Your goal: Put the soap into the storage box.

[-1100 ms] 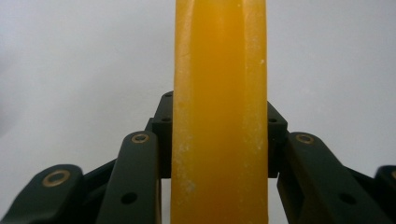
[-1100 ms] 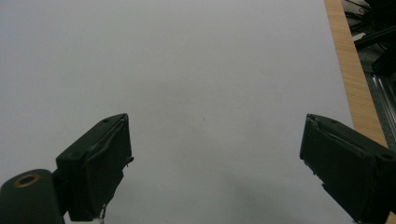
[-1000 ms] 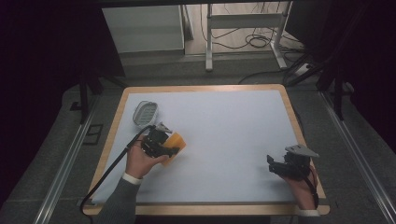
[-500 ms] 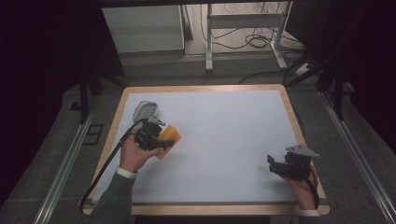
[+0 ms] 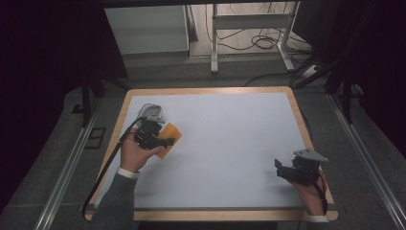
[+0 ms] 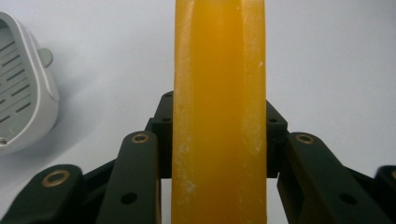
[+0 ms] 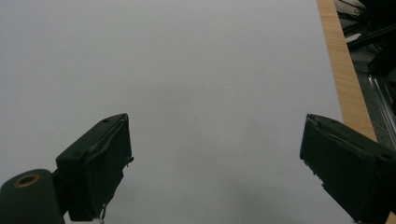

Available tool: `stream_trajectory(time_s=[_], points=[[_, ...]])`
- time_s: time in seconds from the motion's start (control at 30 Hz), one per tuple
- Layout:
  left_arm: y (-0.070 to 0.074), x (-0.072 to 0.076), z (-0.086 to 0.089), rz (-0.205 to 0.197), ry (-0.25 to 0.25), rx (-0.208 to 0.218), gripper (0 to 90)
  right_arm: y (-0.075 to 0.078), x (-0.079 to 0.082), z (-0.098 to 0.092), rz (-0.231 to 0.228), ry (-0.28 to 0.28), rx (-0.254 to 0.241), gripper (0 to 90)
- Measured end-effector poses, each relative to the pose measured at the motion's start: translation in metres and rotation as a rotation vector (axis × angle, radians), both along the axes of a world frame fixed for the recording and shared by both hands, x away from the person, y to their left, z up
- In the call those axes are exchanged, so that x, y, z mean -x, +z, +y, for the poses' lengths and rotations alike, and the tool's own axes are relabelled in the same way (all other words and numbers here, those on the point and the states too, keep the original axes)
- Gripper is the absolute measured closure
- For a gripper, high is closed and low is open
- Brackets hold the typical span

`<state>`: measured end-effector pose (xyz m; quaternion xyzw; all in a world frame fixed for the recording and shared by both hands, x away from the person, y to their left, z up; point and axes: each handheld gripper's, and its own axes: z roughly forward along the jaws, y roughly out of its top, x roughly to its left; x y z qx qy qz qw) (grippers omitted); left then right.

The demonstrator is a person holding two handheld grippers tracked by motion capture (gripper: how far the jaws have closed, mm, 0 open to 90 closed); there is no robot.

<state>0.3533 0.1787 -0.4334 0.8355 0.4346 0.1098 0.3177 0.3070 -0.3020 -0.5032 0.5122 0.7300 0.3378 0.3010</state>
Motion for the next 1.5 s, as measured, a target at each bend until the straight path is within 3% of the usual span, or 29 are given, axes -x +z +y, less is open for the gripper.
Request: stream_trajectory(time_s=[0.5, 1.5], points=[[0.008, -0.012, 0.009, -0.008, 0.037, 0.018, 60.5, 0.001, 0.000, -0.001, -0.001, -0.002, -0.003, 9.1], [0.026, -0.039, 0.017, -0.027, 0.081, -0.006, 60.6, 0.001, 0.000, -0.002, 0.000, -0.006, -0.002, 9.1]])
